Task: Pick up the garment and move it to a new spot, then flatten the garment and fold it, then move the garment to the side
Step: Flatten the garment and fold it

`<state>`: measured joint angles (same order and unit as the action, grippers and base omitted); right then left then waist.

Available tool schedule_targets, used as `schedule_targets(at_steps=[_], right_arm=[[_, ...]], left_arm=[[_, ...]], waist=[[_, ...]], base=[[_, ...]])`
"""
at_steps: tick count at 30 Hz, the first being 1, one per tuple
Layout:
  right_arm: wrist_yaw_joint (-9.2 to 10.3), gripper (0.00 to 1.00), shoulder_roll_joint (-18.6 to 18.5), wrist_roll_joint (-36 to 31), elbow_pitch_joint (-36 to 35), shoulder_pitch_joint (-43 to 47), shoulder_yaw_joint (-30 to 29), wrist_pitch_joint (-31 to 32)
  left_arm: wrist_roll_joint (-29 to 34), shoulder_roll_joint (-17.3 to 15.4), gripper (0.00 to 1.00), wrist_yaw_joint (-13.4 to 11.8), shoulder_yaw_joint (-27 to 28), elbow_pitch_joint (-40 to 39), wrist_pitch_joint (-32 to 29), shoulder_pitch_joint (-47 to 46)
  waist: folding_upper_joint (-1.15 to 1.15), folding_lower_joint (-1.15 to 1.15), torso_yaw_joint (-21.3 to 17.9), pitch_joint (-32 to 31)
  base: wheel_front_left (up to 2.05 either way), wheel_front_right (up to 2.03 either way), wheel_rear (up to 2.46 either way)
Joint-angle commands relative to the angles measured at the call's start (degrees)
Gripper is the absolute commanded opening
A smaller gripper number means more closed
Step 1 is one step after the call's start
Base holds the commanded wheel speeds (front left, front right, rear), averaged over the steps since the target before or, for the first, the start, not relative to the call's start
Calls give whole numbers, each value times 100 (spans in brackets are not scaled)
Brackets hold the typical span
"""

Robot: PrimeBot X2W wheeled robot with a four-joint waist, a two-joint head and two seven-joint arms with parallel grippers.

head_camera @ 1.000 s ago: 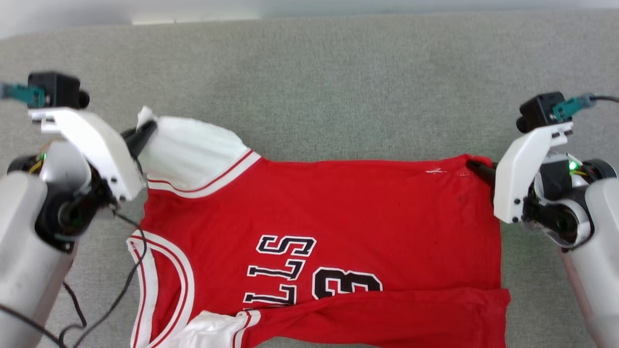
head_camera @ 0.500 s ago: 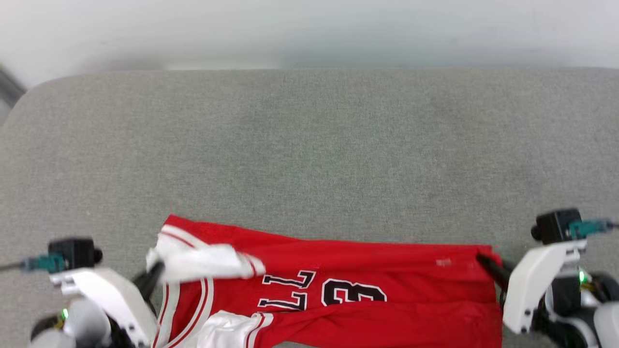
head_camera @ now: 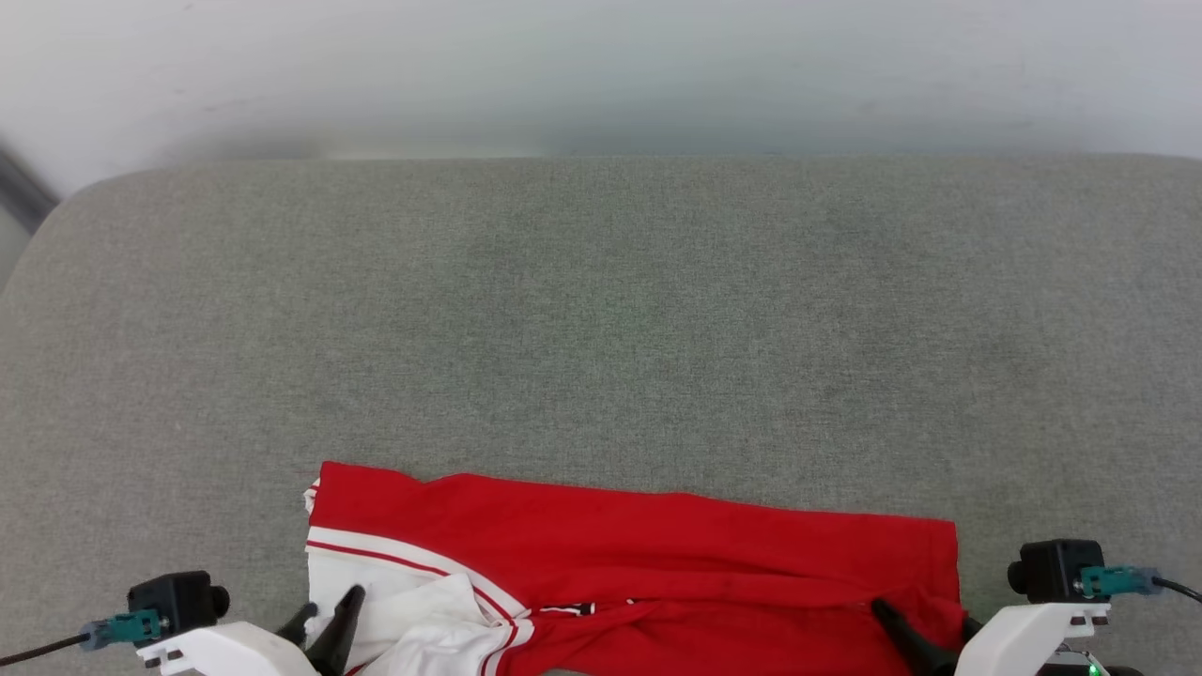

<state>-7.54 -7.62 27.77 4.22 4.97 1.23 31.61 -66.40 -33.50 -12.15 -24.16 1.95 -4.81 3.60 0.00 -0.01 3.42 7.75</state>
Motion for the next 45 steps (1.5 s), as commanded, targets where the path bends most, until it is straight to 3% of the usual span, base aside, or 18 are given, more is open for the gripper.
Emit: schedule_targets(at_steps=[1, 5, 10, 21, 28, 37, 38, 39, 40, 45], right_arm=[[9, 100, 31, -46, -50, 126, -28, -155], [7, 100, 76, -59, -404, 205, -77, -558], [7, 100, -40, -125, -902, 221, -314, -535], [7, 100, -249, -146, -1281, 201, -1240, 877], [7, 100, -108, -39, -946, 187, -988, 1462], [6, 100, 114, 145, 151, 47, -484, 1671], [6, 69, 123, 140, 231, 43, -442, 1691], [6, 29, 130, 149, 289, 33, -407, 1706], [6, 0, 141, 167, 328, 25, -389, 1714], [6, 0, 50, 156, 203, -66, -378, 1628]], left_arm=[[116, 41, 100, -11, 56, 25, 204, -129], [535, 135, 100, -140, 150, 18, 862, -234], [1048, 134, 100, -309, 186, -278, 1437, -419], [2444, 171, 100, -794, 62, -949, 1951, -660], [3009, 269, 100, -956, -96, -1326, 1983, -712], [3048, 459, 100, -910, -91, -1381, 1997, -764], [3053, 457, 100, -911, -88, -1363, 1997, -758], [3052, 452, 100, -907, -86, -1342, 1996, -747], [3048, 445, 100, -904, -86, -1326, 1997, -736], [3101, 376, 100, -926, -94, -1244, 1965, -675]], waist=[[0, 1, -1, -31], [0, 1, -24, -177], [0, 1, -42, -307], [0, 1, 18, -349], [0, 1, 253, -136], [0, 1, 423, 40], [0, 1, 428, 35], [0, 1, 430, 29], [0, 1, 426, 23], [0, 1, 377, -51]], base=[[0, 0, 0], [0, 0, 0], [0, 0, 0], [0, 0, 0], [0, 0, 0], [0, 0, 0], [0, 0, 0], [0, 0, 0], [0, 0, 0], [0, 0, 0]])
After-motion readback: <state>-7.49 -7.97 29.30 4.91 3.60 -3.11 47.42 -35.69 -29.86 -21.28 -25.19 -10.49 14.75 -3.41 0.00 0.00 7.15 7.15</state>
